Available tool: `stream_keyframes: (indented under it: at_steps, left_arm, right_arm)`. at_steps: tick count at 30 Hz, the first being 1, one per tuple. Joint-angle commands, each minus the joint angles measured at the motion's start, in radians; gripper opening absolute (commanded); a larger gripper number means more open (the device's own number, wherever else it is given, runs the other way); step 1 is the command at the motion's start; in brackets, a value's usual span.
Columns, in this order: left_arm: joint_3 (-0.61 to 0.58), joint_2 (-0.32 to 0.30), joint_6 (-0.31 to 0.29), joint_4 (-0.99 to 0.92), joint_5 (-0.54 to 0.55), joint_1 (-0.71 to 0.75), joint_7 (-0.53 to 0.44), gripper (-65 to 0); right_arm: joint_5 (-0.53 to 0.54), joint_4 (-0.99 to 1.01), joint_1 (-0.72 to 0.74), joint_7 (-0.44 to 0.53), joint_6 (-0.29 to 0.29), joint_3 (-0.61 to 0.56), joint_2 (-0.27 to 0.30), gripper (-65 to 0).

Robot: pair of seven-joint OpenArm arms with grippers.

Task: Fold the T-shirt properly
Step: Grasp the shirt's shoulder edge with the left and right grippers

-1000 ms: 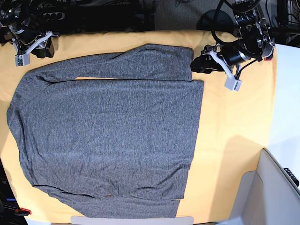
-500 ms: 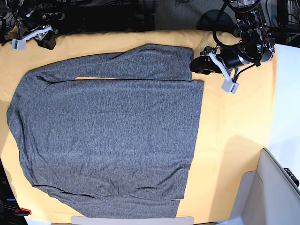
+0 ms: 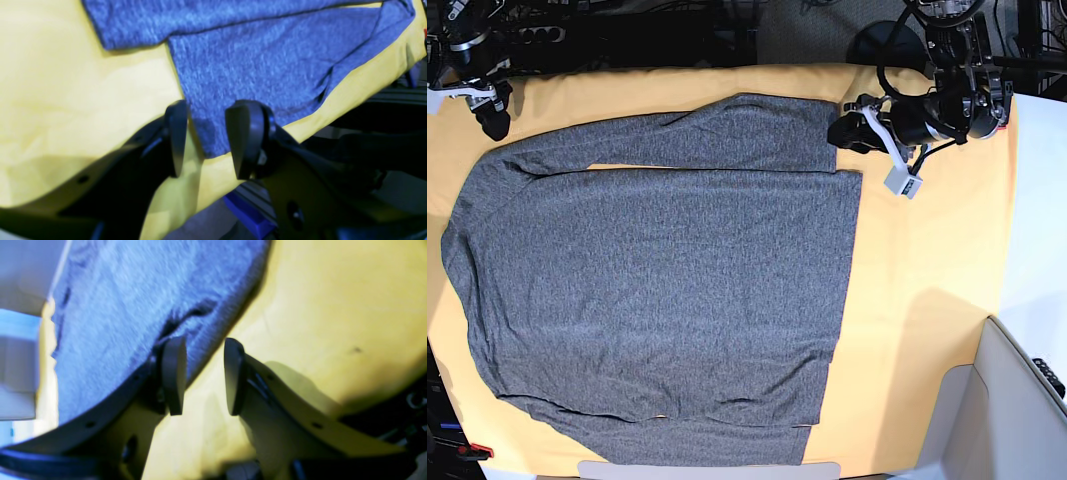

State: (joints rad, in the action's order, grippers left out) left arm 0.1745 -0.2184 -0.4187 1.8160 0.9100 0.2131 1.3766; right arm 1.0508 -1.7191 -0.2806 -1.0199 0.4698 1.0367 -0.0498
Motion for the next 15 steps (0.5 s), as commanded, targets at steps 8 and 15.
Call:
stream_keyframes:
  at_steps: [8, 15]
  left_arm:
    - [0.001, -0.011, 0.001, 0.014, 0.014, -0.008, -0.009, -41.3]
    - [0.001, -0.011, 0.001, 0.014, 0.014, -0.005, -0.006, -41.3]
  right_arm:
    - [0.019, 0.029, 0.068, 0.010, -0.233, 0.006, -0.063, -45.6]
    - [0.019, 0.029, 0.102, 0.016, -0.240, 0.007, -0.086, -45.8]
